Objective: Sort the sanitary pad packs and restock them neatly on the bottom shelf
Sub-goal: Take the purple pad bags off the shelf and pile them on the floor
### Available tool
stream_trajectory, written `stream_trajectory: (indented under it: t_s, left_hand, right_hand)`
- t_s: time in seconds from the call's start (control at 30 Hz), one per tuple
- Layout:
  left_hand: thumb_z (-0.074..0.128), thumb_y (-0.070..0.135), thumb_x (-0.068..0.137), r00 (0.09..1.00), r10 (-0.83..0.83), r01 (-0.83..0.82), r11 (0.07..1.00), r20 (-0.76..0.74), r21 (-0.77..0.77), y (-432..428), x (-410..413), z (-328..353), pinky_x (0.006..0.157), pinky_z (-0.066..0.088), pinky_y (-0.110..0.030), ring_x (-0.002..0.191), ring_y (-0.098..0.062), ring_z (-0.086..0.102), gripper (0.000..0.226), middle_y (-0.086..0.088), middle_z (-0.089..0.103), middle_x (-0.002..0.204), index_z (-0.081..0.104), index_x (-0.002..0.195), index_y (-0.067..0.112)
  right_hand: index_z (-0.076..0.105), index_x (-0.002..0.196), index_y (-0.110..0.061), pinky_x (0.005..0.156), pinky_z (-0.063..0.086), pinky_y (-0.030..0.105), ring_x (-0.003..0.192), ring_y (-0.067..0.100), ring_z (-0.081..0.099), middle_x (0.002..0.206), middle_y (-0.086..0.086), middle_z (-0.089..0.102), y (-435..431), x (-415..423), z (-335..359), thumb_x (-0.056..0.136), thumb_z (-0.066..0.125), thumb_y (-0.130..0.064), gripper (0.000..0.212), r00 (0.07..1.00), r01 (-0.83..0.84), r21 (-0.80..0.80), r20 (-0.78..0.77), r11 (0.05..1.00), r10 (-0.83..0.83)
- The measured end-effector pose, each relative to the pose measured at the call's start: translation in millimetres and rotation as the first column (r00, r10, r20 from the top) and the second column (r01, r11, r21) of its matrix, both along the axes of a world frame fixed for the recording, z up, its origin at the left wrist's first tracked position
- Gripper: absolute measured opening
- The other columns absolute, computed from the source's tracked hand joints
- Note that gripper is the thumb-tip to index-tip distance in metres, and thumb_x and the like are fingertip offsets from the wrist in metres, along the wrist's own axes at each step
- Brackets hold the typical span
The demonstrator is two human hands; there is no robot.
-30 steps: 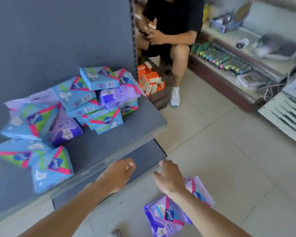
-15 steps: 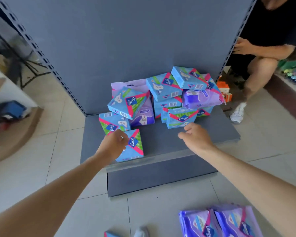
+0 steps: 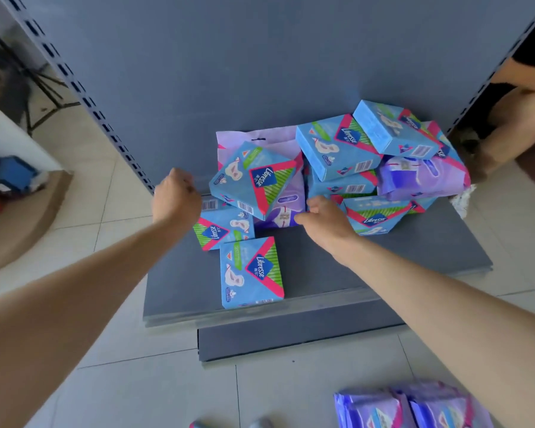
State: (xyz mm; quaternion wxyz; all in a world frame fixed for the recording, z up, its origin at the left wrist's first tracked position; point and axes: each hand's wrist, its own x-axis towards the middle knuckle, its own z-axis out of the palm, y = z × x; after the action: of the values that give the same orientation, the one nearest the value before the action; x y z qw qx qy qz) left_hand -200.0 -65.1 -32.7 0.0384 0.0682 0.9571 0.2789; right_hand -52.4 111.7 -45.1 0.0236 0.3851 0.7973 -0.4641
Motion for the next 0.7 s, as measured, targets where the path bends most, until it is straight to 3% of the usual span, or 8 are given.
stream_trajectory:
  t_s: [0.1,0.17,0.23,0.33,0.4,0.47,0.57,0.7]
  left_hand:
    - [0.050,0.012,0.090,0.977,-0.027,0.017,0.999,0.211,0.050,7.0,-34.1,-14.9,0.086,0.048,-0.035,0.108,-0.033,0.059,0.032,-0.013,0.064,0.119,0.062,0.119,0.016]
    - [0.054,0.011,0.090,0.944,-0.094,0.067,0.993,0.317,0.096,13.4,-46.1,-23.0,0.078,0.050,-0.034,0.098,-0.029,0.063,0.029,-0.012,0.066,0.109,0.063,0.116,0.016]
    - [0.050,0.006,0.090,0.912,-0.192,0.169,0.981,0.362,0.094,19.8,-50.2,-28.0,0.064,0.047,-0.028,0.081,-0.024,0.061,0.022,-0.010,0.064,0.093,0.066,0.104,0.014]
    - [0.054,0.010,0.092,0.867,-0.276,0.248,0.961,0.414,0.121,26.5,-53.5,-31.2,0.063,0.052,-0.028,0.068,-0.021,0.063,0.015,-0.006,0.066,0.082,0.062,0.080,0.017]
    - [0.059,0.013,0.091,0.826,-0.330,0.276,0.944,0.457,0.183,27.4,-56.9,-29.9,0.055,0.055,-0.024,0.062,-0.015,0.065,0.019,0.001,0.067,0.079,0.060,0.075,0.024]
    - [0.063,0.016,0.090,0.773,-0.386,0.324,0.922,0.503,0.211,27.8,-60.5,-26.6,0.049,0.055,-0.021,0.060,-0.010,0.068,0.014,0.004,0.069,0.082,0.060,0.081,0.027]
    - [0.067,0.017,0.087,0.715,-0.447,0.389,0.893,0.538,0.224,30.0,-62.8,-21.4,0.055,0.055,-0.022,0.070,-0.011,0.069,0.013,0.004,0.070,0.090,0.058,0.089,0.027]
    - [0.066,0.013,0.087,0.724,-0.470,0.445,0.877,0.505,0.179,36.6,-65.7,-19.9,0.057,0.050,-0.022,0.075,-0.010,0.064,0.019,0.006,0.064,0.090,0.052,0.097,0.020]
  right_hand:
    - [0.053,0.120,-0.007,0.080,0.041,0.027,0.104,0.024,0.054,0.109,0.003,0.055,2.8,-29.7,-16.7,0.088,0.052,-0.010,0.032,1.000,0.011,-0.001,-0.022,1.000,-0.011]
    - [0.050,0.121,-0.008,0.087,0.047,0.033,0.110,0.027,0.055,0.119,0.008,0.056,-0.4,-44.0,-30.1,0.082,0.052,-0.009,0.039,0.998,0.016,0.009,-0.053,1.000,-0.016]
    - [0.040,0.128,-0.003,0.095,0.045,0.039,0.118,0.032,0.050,0.131,0.016,0.047,-8.3,-51.7,-41.6,0.080,0.052,-0.005,0.049,0.995,0.048,0.033,-0.087,0.998,-0.045]
    - [0.031,0.132,0.003,0.099,0.038,0.038,0.124,0.036,0.043,0.137,0.021,0.038,-17.8,-54.0,-50.7,0.082,0.051,0.002,0.054,0.990,0.102,0.096,-0.106,0.990,-0.092]
    - [0.031,0.131,0.005,0.103,0.033,0.037,0.127,0.036,0.038,0.138,0.020,0.035,-20.1,-55.4,-53.8,0.082,0.054,0.003,0.055,0.988,0.111,0.128,-0.123,0.986,-0.095]
    - [0.031,0.131,0.003,0.106,0.030,0.037,0.127,0.035,0.036,0.138,0.019,0.035,-20.4,-57.8,-54.4,0.081,0.063,-0.005,0.059,0.984,0.122,0.128,-0.143,0.984,-0.104]
    - [0.033,0.133,0.002,0.109,0.029,0.038,0.128,0.035,0.035,0.137,0.019,0.036,-15.7,-62.7,-52.8,0.079,0.069,-0.013,0.066,0.986,0.125,0.135,-0.126,0.983,-0.108]
    - [0.041,0.131,-0.002,0.105,0.034,0.043,0.125,0.036,0.040,0.134,0.018,0.043,-6.9,-70.4,-53.3,0.079,0.071,-0.023,0.064,0.993,0.107,0.175,-0.060,0.979,-0.097]
